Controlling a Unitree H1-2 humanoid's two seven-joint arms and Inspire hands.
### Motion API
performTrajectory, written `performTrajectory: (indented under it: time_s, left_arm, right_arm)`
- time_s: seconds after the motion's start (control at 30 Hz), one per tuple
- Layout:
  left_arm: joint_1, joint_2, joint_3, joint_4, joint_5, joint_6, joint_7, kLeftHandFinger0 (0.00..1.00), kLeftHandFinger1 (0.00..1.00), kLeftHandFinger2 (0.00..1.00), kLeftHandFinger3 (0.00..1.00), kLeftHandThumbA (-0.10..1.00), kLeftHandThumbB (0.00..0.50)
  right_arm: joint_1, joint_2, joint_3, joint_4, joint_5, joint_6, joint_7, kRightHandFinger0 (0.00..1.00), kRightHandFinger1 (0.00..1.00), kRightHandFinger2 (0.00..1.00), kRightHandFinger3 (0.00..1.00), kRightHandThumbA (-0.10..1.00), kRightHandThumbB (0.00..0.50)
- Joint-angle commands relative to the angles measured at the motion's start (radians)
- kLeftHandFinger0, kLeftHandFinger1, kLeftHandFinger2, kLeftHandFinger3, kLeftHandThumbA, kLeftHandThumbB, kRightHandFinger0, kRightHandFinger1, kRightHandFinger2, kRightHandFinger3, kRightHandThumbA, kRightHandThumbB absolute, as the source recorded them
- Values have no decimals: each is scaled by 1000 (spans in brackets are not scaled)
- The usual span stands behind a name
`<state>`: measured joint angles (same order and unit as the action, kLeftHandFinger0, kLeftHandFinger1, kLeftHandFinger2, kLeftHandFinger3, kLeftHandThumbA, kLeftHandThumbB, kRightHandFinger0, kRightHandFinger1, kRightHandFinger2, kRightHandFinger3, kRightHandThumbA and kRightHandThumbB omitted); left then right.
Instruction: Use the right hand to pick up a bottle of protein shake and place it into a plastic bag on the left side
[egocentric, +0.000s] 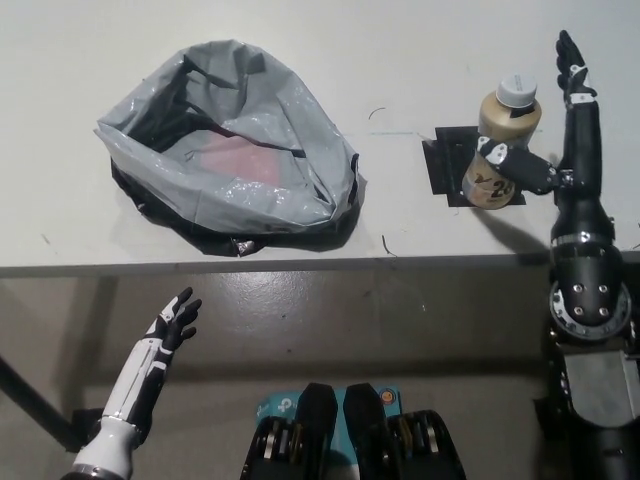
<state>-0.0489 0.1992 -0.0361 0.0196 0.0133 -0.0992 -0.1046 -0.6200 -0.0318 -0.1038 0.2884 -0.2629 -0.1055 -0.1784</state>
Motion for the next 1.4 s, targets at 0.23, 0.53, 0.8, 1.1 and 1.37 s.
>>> performTrajectory:
  time_s: [0.23,0.53,0.8,1.1,1.37]
  left_arm:
    - [-9,11,7,-33,-22,-38,-21,1000,1000,1000,1000,1000,143]
    - [-9,11,9,-45,-21,-38,-22,1000,1000,1000,1000,1000,157]
    - [-12,12,11,-45,-28,-34,-22,1000,1000,1000,1000,1000,170]
    - [-12,13,7,-48,-20,-34,-21,1000,1000,1000,1000,1000,171]
    - [-23,16,8,-45,-13,-40,-17,1000,1000,1000,1000,1000,174]
  right_arm:
    - [-145,-6,-32,125,72,23,-37,1000,1000,1000,1000,1000,381]
    - [-176,-14,-23,211,71,28,-47,1000,1000,1000,1000,1000,406]
    - [-203,-19,-6,286,49,0,-80,1000,1000,1000,1000,1000,398]
    - [-253,-19,-12,415,77,-32,-95,1000,1000,1000,1000,1000,425]
    - [-353,21,-122,543,213,-130,-158,961,952,1000,1000,746,414]
